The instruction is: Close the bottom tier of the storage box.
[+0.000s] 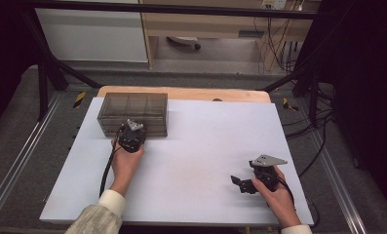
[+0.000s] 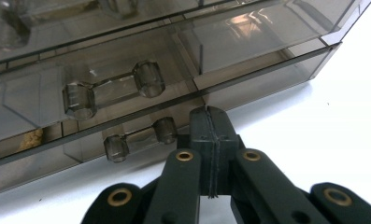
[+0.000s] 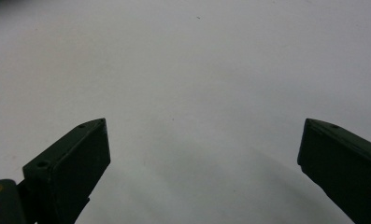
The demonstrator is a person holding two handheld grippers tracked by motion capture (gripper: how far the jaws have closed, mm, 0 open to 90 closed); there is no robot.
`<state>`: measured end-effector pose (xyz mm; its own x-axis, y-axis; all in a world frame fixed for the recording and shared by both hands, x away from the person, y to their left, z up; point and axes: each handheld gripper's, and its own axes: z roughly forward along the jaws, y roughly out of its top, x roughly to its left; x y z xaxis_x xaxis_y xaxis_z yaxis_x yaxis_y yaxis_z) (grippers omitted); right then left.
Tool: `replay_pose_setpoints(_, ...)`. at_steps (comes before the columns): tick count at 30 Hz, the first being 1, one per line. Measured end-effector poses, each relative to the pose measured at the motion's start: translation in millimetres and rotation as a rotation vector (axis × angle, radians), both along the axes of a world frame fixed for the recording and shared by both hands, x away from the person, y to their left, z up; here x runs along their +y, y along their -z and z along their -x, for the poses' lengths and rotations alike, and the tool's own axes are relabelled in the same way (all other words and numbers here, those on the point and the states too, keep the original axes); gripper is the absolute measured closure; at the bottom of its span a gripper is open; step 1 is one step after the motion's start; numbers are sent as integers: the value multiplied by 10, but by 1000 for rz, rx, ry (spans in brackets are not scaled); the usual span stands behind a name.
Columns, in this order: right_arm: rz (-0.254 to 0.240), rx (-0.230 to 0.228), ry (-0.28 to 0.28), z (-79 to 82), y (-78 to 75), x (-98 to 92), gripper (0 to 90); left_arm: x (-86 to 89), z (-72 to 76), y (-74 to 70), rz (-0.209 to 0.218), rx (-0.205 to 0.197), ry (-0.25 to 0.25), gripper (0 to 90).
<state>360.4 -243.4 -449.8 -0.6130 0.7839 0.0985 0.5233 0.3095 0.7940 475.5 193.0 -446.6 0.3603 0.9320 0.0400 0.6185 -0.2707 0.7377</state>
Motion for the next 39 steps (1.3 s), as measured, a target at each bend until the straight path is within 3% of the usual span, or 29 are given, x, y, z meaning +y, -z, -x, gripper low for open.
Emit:
replay_pose_setpoints(14, 1, -9, -2, -1, 12, 13, 35, -30, -22, 43, -7, 4, 14, 900)
replay_pose_setpoints(24, -15, 5, -17, -22, 24, -2, 26, -26, -34, 26, -6, -17, 2, 900)
replay_pose_setpoints(26, -23, 18, -12, -29, 38, 7, 26, -31, -55, 45, 4, 0, 3, 900)
replay_pose_setpoints(31, -33, 29, -7, -18, 39, 27, 26, -75, -54, 47, -38, -11, 18, 900)
replay_pose_setpoints(37, -43, 42, 9, -21, 47, 20, 26, -59, -56, 24, -3, -7, 11, 900)
replay_pose_setpoints(39, -42, 42, 10, -29, 55, 16, 26, -70, -50, 26, -17, -13, 14, 900)
